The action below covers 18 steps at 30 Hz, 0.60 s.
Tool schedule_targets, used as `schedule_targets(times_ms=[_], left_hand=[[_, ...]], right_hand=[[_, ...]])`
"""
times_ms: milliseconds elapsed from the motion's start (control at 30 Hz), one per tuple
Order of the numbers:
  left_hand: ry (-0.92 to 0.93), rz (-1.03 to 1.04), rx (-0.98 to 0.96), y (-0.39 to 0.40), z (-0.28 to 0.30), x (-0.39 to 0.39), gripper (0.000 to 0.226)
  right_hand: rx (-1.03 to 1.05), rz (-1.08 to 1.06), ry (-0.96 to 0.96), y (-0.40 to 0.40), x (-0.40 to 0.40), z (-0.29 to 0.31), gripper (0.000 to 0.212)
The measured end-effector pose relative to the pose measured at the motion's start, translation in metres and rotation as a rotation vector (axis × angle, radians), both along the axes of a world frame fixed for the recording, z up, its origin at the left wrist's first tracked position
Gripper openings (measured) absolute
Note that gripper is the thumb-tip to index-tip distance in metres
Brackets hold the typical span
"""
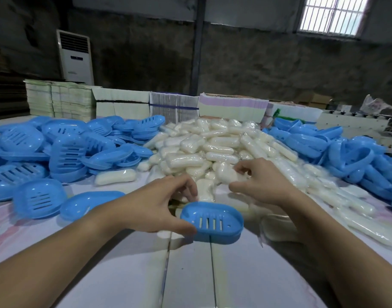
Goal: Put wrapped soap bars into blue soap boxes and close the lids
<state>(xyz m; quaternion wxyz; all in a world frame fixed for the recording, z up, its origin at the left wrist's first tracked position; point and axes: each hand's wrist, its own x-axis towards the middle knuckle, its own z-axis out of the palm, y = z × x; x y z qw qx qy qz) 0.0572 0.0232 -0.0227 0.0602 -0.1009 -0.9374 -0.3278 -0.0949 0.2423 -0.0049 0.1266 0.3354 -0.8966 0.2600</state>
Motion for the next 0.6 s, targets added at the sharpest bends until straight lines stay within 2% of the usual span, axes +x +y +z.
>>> schedule_targets(times_ms=[100, 200, 333, 433, 500, 600], left_hand=[[0.017, 0.047, 0.072, 0.006, -0.001, 0.0, 0.058], [0.039, 0.083, 0.092, 0.012, -0.006, -0.003, 0.064], [0.079, 0.098, 0.084, 0.013, -0.009, -0.006, 0.071], [0.064, 0.117, 0.072, 0.011, -0.009, -0.006, 0.075], [0.058, 0.117, 0.063, 0.01, -0.009, -0.007, 0.073], [0.07, 0.118, 0.07, 0.007, -0.008, -0.007, 0.06]], right_hand=[[-0.11, 0.081, -0.037, 0.003, 0.014, 0.01, 0.019], [-0.07, 0.213, -0.046, -0.002, 0.032, 0.015, 0.013], [0.073, 0.315, -0.097, -0.011, 0.045, 0.013, 0.033], [0.251, 0.353, -0.153, -0.013, 0.047, 0.009, 0.033], [0.271, 0.378, -0.185, -0.012, 0.045, 0.009, 0.031], [0.188, 0.355, -0.192, -0.002, 0.039, 0.018, 0.027]])
